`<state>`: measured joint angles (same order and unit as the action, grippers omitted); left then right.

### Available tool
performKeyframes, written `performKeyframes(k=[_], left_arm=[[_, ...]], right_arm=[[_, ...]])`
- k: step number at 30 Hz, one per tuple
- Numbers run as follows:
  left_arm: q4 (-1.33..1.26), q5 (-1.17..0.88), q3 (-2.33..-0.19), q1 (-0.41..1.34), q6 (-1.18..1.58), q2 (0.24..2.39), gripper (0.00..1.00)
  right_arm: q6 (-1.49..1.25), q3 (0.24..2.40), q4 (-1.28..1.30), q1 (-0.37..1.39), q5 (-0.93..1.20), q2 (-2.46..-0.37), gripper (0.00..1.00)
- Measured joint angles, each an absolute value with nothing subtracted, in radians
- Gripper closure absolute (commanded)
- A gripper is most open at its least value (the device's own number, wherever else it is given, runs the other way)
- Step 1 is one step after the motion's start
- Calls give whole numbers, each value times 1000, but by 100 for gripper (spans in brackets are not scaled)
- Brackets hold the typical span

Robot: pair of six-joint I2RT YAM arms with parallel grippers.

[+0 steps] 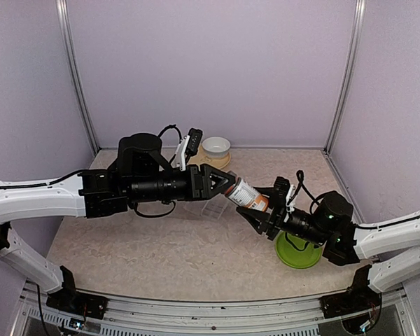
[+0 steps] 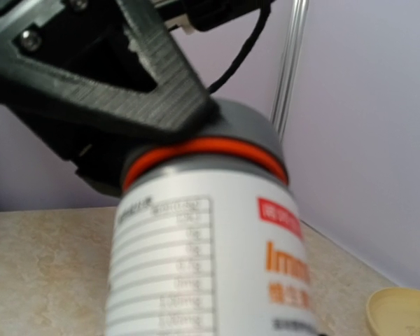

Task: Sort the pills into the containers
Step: Unscrew the lid of the pill bottle from the pill bottle.

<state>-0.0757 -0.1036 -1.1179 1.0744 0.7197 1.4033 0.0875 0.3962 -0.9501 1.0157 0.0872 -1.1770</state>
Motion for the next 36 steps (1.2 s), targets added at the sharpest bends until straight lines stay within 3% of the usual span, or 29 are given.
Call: performKeyframes(k=[7,17,20,28,36], left_arm=[[17,-93,-1159,1077,793,1404,63],[43,-31,-1189,1105,833,1399,21],[21,-6,-1186,1098,832,1388,3],[-93,-2,-1145,1097,711,1353,1],[-339,-263,-1032,1098,330,1316,1]], right_arm=[[162,401,-927,1019,73,-1171,97],[194,385,-927,1018,62,-1132,98],[185,373,-923,1015,59,-1105,98],[152,361,-922,1015,85,-1020,98],[39,362,-908,1015,181,-1017,98]])
